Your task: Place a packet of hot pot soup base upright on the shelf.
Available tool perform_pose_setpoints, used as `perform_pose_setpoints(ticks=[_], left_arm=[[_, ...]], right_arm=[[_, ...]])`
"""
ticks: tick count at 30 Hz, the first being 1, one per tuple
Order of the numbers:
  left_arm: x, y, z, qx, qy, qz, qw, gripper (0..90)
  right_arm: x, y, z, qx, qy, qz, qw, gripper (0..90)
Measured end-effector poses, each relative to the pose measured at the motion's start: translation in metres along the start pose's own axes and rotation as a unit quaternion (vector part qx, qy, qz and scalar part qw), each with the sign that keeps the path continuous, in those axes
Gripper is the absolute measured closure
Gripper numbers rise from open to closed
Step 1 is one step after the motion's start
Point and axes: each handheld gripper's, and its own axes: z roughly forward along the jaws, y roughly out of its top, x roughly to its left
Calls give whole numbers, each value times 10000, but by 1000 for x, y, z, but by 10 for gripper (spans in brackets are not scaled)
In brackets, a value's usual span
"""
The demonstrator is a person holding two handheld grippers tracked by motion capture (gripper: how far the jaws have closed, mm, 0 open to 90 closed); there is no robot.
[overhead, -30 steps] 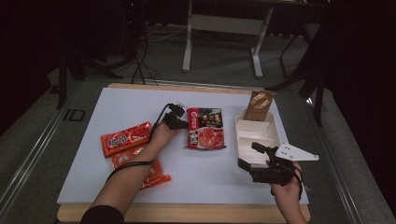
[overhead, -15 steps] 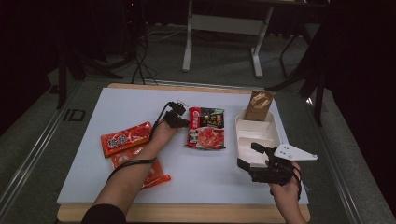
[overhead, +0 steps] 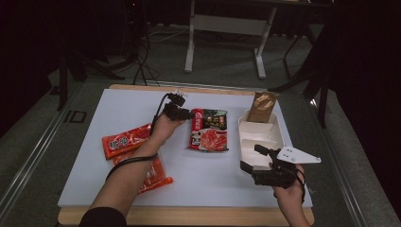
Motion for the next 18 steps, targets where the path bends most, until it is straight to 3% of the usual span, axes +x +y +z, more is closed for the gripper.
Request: perform_pose_setpoints(ticks=[6,7,11,18], left_arm=[[8,-1,16,-24,92,-317,9995,578],[13,-1,23,-64,55,-512,9987,578],[17,1,37,-51,45,-708,9975,578],[14,2,51,-93,239,-779,9966,559]], right_arm=[[-1,-1,2,15,33,24,10000,146],[0,-1,2,11,39,32,10000,147],[1,-3,4,78,56,5,10000,146],[-1,-4,4,87,91,20,9999,146]])
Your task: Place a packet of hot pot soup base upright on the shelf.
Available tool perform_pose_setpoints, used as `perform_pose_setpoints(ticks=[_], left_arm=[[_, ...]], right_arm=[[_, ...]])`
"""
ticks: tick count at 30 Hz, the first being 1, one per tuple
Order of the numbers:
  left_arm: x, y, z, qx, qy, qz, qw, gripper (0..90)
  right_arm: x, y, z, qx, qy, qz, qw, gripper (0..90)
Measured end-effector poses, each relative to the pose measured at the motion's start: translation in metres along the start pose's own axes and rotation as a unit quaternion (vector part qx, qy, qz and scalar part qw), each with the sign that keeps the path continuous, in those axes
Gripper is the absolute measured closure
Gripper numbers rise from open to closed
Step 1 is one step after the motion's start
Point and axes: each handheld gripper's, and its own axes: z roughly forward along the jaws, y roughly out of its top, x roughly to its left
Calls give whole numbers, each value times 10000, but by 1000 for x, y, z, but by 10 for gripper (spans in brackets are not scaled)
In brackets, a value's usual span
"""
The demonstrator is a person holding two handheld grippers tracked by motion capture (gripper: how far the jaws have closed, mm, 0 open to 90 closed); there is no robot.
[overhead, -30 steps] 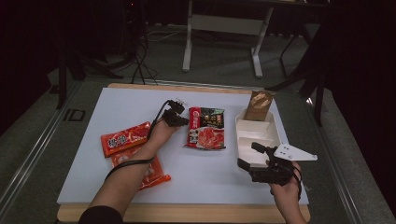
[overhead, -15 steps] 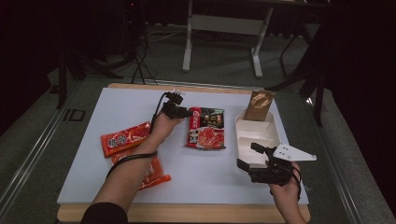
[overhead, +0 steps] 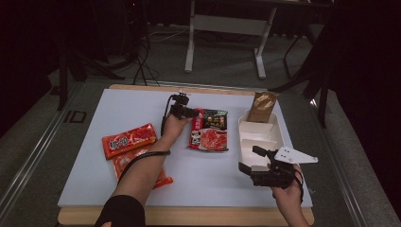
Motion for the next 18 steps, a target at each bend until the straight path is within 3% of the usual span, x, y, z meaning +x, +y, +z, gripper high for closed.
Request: perform_pose_setpoints(ticks=[4,8,11,15,16,17,18], left_arm=[[1,-3,8,176,-55,-60,9998,531],[0,-5,12,115,-37,-188,9998,520],[-1,-3,14,150,0,-154,9998,541],[-8,-1,16,261,189,-26,9995,594],[-10,0,17,325,266,58,9991,630],[-15,2,18,449,340,281,9980,650],[-17,3,18,498,369,310,9976,710]], right_arm=[[0,-1,1,14,7,-13,10000,146],[0,-1,1,27,22,-20,10000,146],[0,-1,2,49,25,-4,10000,146],[0,-2,4,81,35,-13,10000,146],[0,-2,4,85,49,-9,10000,146],[0,-2,5,100,43,-17,9999,146],[0,-2,5,101,41,-25,9999,146]])
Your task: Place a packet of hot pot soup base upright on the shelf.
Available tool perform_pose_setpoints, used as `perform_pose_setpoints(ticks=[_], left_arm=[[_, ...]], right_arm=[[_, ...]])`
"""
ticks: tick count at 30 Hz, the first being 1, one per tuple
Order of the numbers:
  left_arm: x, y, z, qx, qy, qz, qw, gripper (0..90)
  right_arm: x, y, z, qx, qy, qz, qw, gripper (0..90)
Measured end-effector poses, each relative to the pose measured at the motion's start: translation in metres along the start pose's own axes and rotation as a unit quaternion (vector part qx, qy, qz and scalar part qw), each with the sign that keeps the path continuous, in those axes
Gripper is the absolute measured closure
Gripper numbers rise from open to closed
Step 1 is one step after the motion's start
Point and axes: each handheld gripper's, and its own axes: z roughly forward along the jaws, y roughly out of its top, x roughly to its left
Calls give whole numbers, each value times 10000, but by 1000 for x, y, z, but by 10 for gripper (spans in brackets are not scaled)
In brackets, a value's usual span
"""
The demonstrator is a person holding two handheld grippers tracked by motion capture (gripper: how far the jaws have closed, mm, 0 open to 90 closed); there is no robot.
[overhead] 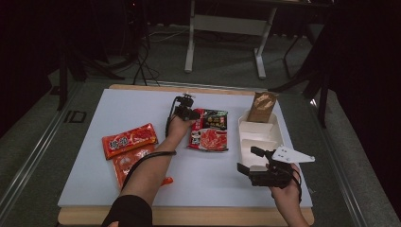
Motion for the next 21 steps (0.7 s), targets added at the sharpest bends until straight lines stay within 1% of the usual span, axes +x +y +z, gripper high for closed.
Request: perform_pose_setpoints(ticks=[2,3,6,7,8,10,13,15,16,17,18,21], left_arm=[[-3,3,-1,135,65,101,9998,763],[-3,4,-1,146,57,98,9998,792],[-4,4,-3,100,17,35,9999,848],[-4,4,-4,39,-13,-27,10000,859],[-4,3,-5,1,-18,-33,10000,867],[-6,3,-8,-79,-24,17,10000,874],[-7,5,-13,-131,-86,29,9999,877],[-9,7,-16,-167,-85,55,9998,879],[-10,7,-19,-228,-120,31,9997,879],[-10,7,-21,-240,-126,48,9996,880],[-12,7,-24,-282,-112,66,9995,880],[-13,7,-34,-439,-199,37,9988,881]], right_arm=[[0,0,0,-4,10,8,10000,146],[1,0,0,2,5,-8,10000,146],[1,0,0,-16,19,10,10000,146],[0,0,0,-16,9,6,10000,146],[0,0,-1,-28,20,10,10000,146],[-1,0,0,-39,31,39,10000,146],[0,1,0,-34,36,31,10000,146],[0,1,0,-37,15,7,10000,147],[0,1,-1,-45,20,24,10000,147],[-1,1,-1,-50,20,39,10000,149],[-1,2,-2,-57,-2,52,10000,151],[-2,2,-4,-77,-94,4,9999,151]])
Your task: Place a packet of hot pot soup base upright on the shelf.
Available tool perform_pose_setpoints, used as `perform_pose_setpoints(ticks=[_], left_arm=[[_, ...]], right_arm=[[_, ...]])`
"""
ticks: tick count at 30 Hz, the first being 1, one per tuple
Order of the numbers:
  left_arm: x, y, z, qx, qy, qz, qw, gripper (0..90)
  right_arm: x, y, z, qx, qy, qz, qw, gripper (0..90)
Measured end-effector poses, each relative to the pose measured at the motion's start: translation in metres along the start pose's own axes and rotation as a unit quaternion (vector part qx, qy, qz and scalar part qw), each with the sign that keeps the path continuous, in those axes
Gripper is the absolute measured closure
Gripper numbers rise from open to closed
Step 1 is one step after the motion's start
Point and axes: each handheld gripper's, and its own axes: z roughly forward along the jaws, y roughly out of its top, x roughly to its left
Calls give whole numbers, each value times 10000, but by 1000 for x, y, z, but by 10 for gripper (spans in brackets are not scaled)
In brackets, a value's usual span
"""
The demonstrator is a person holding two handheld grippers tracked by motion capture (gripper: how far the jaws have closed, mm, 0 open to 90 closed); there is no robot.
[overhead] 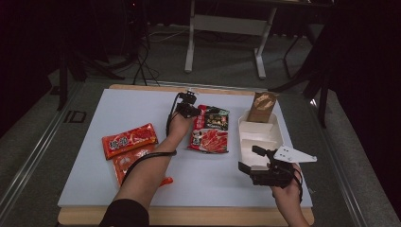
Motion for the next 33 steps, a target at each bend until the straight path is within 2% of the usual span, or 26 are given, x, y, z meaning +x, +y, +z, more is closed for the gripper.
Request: perform_pose_setpoints(ticks=[2,5,6,7,9,10,11,13,15,16,18,20,21,24,30,33], left_arm=[[-2,1,-7,-109,-65,5,9999,881],[-7,1,-19,-283,-162,40,9995,882],[-8,1,-22,-322,-204,17,9993,882],[-9,1,-25,-377,-264,-22,9989,882],[-10,0,-28,-407,-251,-21,9989,882],[-14,-1,-34,-499,-226,76,9985,882],[-16,-1,-36,-527,-225,83,9983,882],[-20,-1,-43,-630,-273,136,9975,882],[-25,-1,-49,-705,-288,218,9969,883],[-27,-1,-52,-755,-319,246,9963,882],[-30,-3,-58,-858,-384,248,9953,882],[-32,-4,-64,-949,-410,271,9943,884],[-33,-6,-68,-1007,-466,238,9935,884],[-37,-8,-79,-1145,-626,256,9911,884],[-43,-10,-104,-1331,-792,476,9868,883],[-44,-13,-117,-1472,-897,554,9835,882]], right_arm=[[-1,0,-1,-31,-58,-18,10000,150],[-2,2,-3,-85,-302,-266,9992,145],[-2,2,-4,-136,-358,-278,9989,145],[-2,3,-5,-198,-332,-259,9989,145],[-2,4,-6,-226,-299,-236,9990,145],[-2,4,-7,-285,-366,-243,9986,145],[-2,6,-9,-289,-415,-220,9985,144],[-2,7,-10,-266,-501,-139,9983,141],[-2,8,-10,-154,-477,-71,9987,134],[-1,8,-10,-82,-569,-96,9983,129],[-1,8,-8,-14,-476,-93,9988,102],[1,9,-7,-24,-585,-126,9982,102],[1,9,-7,-6,-508,-135,9986,102],[2,11,-7,-16,-509,-141,9986,102],[0,17,-9,-59,-499,-104,9987,102],[0,22,-10,-59,-574,-149,9982,132]])
